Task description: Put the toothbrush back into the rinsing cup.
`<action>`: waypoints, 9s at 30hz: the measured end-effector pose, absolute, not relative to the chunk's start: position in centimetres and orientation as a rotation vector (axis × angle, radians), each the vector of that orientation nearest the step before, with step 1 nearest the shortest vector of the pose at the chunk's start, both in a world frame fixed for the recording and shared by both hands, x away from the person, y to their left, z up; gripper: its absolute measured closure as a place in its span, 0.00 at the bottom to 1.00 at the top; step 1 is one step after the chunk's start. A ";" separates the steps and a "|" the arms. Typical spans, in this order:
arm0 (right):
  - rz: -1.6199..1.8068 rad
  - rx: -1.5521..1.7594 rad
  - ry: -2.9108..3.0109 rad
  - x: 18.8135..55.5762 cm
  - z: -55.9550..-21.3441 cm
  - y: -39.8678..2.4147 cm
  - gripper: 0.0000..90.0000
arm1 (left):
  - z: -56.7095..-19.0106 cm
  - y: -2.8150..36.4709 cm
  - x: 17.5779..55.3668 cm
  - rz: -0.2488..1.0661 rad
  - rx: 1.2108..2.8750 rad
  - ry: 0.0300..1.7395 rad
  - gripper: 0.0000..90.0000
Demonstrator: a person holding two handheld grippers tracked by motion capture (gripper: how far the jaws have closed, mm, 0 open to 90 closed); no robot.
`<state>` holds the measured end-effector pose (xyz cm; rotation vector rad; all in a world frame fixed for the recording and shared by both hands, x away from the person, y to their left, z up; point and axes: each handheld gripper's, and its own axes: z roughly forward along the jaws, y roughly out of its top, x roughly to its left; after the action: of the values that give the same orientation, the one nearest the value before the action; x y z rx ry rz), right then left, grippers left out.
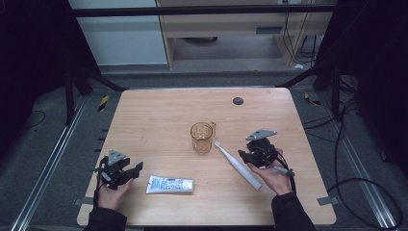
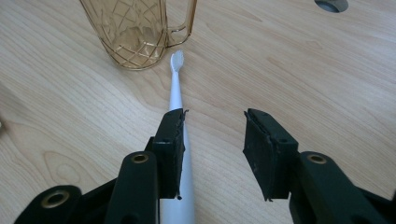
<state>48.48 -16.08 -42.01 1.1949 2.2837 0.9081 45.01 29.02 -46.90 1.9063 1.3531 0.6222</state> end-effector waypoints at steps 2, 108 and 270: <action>0.896 1.194 2.290 48.6 -42.0 -15.9 0.63 | -47.0 29.0 45.1 0.625 1.916 1.353 0.42; 1.030 1.305 2.312 50.2 -41.4 -15.1 0.75 | -47.0 28.8 45.1 0.673 1.946 1.359 0.41; 1.428 1.236 1.800 55.1 -44.0 -5.8 0.66 | -46.8 28.9 44.8 0.681 1.908 1.342 0.46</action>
<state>55.14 -5.78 -44.00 1.2360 1.7998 1.4280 44.82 28.91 -46.81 1.9080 1.3422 0.6810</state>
